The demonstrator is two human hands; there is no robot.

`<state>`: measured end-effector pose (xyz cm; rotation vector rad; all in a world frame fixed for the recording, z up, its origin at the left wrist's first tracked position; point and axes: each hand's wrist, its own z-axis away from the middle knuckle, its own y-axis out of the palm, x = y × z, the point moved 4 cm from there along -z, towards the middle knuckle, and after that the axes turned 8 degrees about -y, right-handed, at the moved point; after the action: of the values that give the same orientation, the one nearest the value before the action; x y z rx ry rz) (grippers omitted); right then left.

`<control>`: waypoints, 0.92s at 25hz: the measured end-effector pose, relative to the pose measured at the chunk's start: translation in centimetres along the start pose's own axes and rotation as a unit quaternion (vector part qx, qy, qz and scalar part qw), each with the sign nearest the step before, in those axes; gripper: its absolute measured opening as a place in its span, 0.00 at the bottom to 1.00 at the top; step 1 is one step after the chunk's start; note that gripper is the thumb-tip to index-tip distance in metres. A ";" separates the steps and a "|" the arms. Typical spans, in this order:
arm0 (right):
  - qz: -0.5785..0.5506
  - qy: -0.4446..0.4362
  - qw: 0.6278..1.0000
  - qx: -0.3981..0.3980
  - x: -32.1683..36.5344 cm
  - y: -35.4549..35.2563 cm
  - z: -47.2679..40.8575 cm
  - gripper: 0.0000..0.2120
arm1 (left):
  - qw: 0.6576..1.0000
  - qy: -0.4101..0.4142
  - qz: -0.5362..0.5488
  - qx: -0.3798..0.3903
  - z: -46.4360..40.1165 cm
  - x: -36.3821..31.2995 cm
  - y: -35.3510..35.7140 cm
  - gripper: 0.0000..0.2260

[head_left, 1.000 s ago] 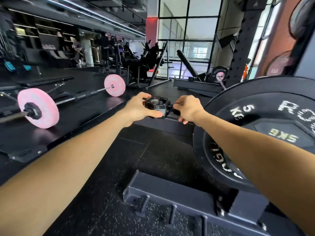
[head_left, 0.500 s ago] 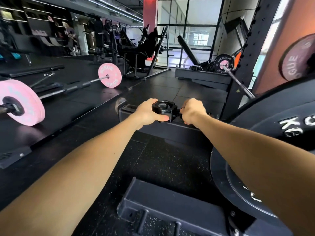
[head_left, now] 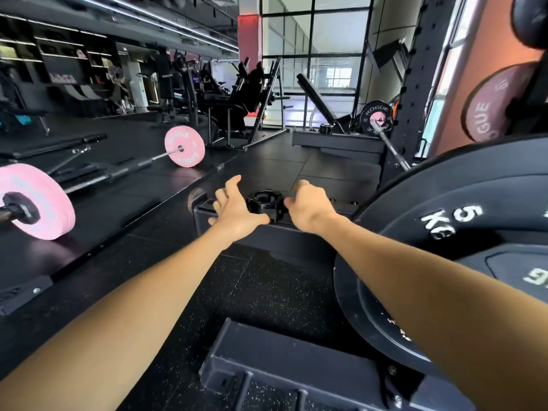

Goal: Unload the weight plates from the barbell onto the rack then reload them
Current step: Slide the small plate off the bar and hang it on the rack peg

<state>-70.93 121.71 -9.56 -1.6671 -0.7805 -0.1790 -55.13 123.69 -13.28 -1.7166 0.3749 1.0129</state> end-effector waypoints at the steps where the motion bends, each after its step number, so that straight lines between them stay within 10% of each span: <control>1: 0.004 -0.022 1.000 0.011 0.6 -0.1 1.2 0.19 | 1.000 0.000 0.000 -0.020 1.3 -0.1 -0.2 0.42; 12: 0.039 -0.050 0.998 -0.029 -0.9 -7.9 20.2 0.19 | 0.998 0.053 0.018 0.038 20.8 -2.5 -1.0 0.12; 23: 0.070 0.158 0.974 -0.146 -16.3 -18.8 34.3 0.07 | 0.986 0.106 0.013 0.128 30.1 -8.6 7.7 0.21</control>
<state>-104.38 147.75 -11.69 -1.9019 -0.4082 -0.4667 -78.74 145.62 -13.84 -1.5899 0.6385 0.7651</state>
